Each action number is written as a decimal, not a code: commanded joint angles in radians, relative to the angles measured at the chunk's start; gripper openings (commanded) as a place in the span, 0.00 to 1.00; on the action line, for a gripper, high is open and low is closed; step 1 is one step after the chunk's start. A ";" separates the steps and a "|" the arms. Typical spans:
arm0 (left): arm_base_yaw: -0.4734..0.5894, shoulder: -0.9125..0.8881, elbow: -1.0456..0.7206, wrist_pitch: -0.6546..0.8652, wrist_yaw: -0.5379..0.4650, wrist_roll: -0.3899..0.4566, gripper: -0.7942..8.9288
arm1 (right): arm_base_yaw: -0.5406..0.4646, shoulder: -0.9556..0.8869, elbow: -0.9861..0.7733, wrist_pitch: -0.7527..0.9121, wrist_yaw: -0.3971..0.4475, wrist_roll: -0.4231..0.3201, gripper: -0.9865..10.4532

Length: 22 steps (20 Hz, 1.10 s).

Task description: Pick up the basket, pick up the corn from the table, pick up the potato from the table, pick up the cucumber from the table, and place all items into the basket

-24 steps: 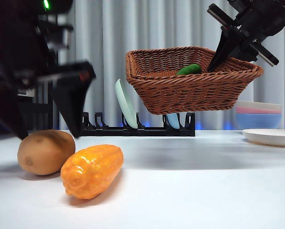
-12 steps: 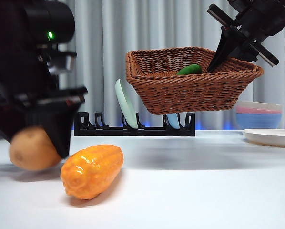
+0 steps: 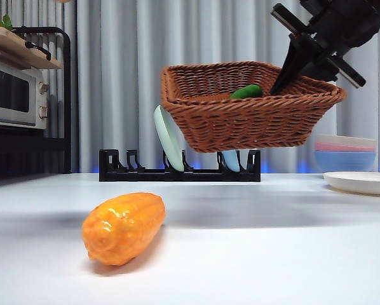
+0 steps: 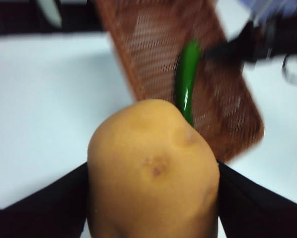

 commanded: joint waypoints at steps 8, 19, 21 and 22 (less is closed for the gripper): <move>0.021 0.576 0.483 0.034 -0.061 0.271 0.07 | 0.069 0.002 0.009 -0.026 -0.010 0.003 0.08; 0.038 0.823 0.569 0.006 -0.075 0.284 0.78 | 0.069 0.002 0.009 -0.045 -0.011 0.004 0.08; 0.038 0.816 0.570 -0.005 -0.064 0.281 0.78 | 0.069 0.002 0.009 -0.045 -0.011 0.005 0.08; 0.038 0.803 0.573 -0.016 -0.048 0.281 0.78 | 0.069 0.002 0.009 -0.045 -0.011 0.005 0.08</move>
